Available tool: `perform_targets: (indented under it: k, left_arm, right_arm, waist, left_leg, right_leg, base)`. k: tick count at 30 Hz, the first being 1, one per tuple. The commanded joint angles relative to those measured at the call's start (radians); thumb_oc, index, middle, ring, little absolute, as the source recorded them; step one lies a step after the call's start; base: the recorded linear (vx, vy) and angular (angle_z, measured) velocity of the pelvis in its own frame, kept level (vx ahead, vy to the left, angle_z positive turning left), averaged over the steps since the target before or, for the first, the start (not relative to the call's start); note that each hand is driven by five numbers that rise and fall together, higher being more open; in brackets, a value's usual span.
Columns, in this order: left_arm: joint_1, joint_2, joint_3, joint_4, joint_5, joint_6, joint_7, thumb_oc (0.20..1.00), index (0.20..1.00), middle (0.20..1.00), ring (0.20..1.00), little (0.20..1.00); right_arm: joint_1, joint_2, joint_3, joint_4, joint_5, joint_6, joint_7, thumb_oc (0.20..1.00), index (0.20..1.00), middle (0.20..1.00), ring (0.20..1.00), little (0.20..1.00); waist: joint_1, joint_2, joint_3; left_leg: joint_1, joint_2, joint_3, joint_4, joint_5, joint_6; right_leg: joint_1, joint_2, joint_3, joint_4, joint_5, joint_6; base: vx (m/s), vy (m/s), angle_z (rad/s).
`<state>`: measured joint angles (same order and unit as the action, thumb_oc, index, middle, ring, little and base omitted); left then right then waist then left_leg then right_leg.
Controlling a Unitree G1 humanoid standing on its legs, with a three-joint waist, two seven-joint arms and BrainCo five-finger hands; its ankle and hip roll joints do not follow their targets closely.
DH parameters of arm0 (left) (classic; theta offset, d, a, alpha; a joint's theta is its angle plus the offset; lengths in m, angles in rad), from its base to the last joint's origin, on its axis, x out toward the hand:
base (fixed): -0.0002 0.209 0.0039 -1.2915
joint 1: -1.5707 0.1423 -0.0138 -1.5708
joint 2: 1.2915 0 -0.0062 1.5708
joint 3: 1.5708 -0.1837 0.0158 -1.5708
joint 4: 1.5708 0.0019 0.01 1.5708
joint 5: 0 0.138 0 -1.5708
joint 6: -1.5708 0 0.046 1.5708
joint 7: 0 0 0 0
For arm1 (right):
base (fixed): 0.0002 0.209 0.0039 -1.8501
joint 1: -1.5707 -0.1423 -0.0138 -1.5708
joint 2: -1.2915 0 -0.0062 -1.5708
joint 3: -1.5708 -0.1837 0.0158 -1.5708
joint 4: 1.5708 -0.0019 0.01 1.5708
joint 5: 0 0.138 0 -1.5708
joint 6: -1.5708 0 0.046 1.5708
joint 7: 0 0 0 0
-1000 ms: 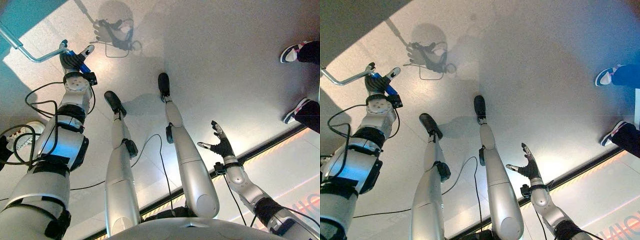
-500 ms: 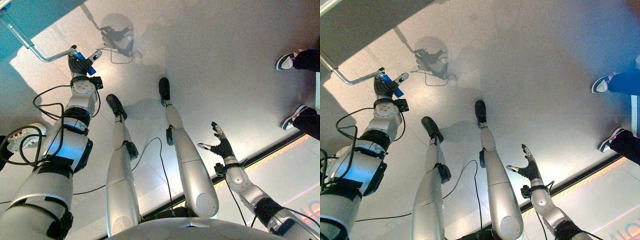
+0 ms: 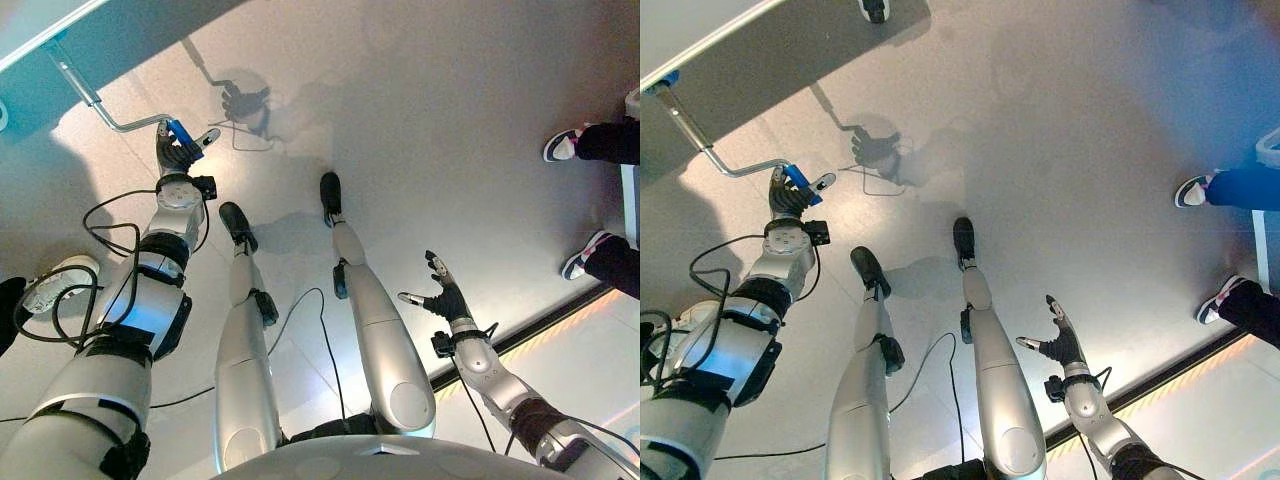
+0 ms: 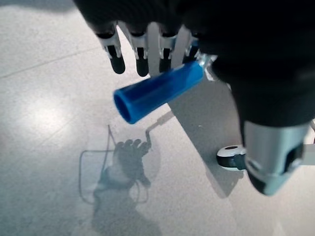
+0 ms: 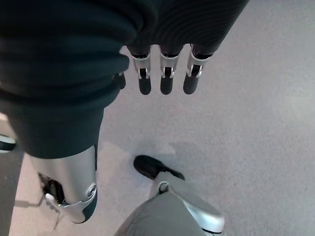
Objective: Raise the hospital bed
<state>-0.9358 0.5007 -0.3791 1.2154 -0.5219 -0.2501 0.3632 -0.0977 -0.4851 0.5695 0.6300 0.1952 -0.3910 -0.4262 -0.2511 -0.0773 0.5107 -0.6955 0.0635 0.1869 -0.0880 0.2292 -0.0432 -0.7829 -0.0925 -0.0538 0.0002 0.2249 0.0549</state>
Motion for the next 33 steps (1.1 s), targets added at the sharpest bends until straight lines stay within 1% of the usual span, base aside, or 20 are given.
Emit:
perform_targets:
  k: [1, 7, 12, 20, 27, 29, 33]
  left_arm:
    - [0.022, 0.017, 0.034, 0.009, 0.098, -0.002, -0.013, 1.0, 1.0, 1.0, 1.0, 1.0]
    - [0.112, -0.01, 0.052, 0.005, 0.136, 0.007, -0.019, 1.0, 1.0, 1.0, 1.0, 1.0]
    - [0.193, -0.053, 0.066, -0.008, 0.146, 0.008, -0.025, 1.0, 1.0, 1.0, 1.0, 1.0]
    - [0.337, -0.132, 0.077, -0.027, 0.172, 0.009, -0.034, 1.0, 1.0, 1.0, 1.0, 1.0]
    - [0.484, -0.203, 0.082, 0.009, 0.273, 0.037, -0.028, 1.0, 1.0, 1.0, 1.0, 1.0]
    - [0.52, -0.23, 0.075, 0.017, 0.309, 0.049, -0.027, 1.0, 1.0, 1.0, 1.0, 1.0]
    - [0.588, -0.272, 0.043, 0.012, 0.373, 0.054, -0.03, 1.0, 1.0, 1.0, 1.0, 1.0]
  right_arm:
    - [0.051, 0.015, 0.006, 0.039, -0.01, 0.025, 0.015, 1.0, 1.0, 1.0, 1.0, 1.0]
    - [0.043, 0.039, -0.005, 0.096, -0.012, 0.047, 0.034, 1.0, 1.0, 1.0, 1.0, 1.0]
    - [0.027, 0.062, -0.018, 0.145, -0.011, 0.068, 0.043, 1.0, 1.0, 1.0, 1.0, 1.0]
    - [0.001, 0.097, -0.052, 0.235, -0.006, 0.101, 0.057, 1.0, 1.0, 1.0, 1.0, 1.0]
    - [0.004, 0.125, -0.073, 0.294, -0.005, 0.118, 0.074, 1.0, 1.0, 1.0, 1.0, 1.0]
    - [0.003, 0.137, -0.079, 0.318, -0.002, 0.125, 0.077, 1.0, 1.0, 1.0, 1.0, 1.0]
    - [0.004, 0.152, -0.086, 0.368, -0.018, 0.141, 0.085, 1.0, 1.0, 1.0, 1.0, 1.0]
  waist:
    - [0.038, -0.058, 0.009]
    - [0.056, -0.05, 0.009]
    - [0.071, -0.041, 0.009]
    - [0.099, -0.018, 0.009]
    - [0.117, -0.006, -0.046]
    - [0.123, 0.0, -0.062]
    - [0.133, 0.013, -0.098]
  left_leg:
    - [0.125, -0.028, -0.014, 0.005, -0.056, -0.016]
    - [0.19, -0.037, -0.021, 0.006, -0.066, -0.01]
    - [0.258, -0.046, -0.029, 0.007, -0.077, -0.003]
    - [0.353, -0.058, -0.036, 0.01, -0.095, 0.009]
    - [0.418, -0.061, -0.036, 0.009, -0.117, 0.02]
    - [0.438, -0.064, -0.037, 0.01, -0.124, 0.021]
    - [0.473, -0.066, -0.038, 0.009, -0.131, 0.024]
  right_leg:
    - [0.036, -0.033, 0.008, 0.078, -0.026, 0.095]
    - [0.107, -0.043, 0.009, 0.075, -0.022, 0.099]
    - [0.182, -0.051, 0.006, 0.072, -0.024, 0.101]
    - [0.281, -0.056, 0.012, 0.075, -0.031, 0.098]
    - [0.337, -0.054, 0.021, 0.091, -0.049, 0.095]
    - [0.354, -0.052, 0.026, 0.099, -0.058, 0.093]
    - [0.389, -0.051, 0.025, 0.106, -0.068, 0.09]
  base:
    - [-0.02, 0.033, 0.04]
    - [-0.01, 0.038, 0.03]
    - [0.0, 0.025, 0.04]
    - [0.02, 0.041, 0.03]
    - [0.06, 0.031, -0.01]
    - [0.09, 0.028, 0.01]
    - [0.09, 0.009, -0.03]
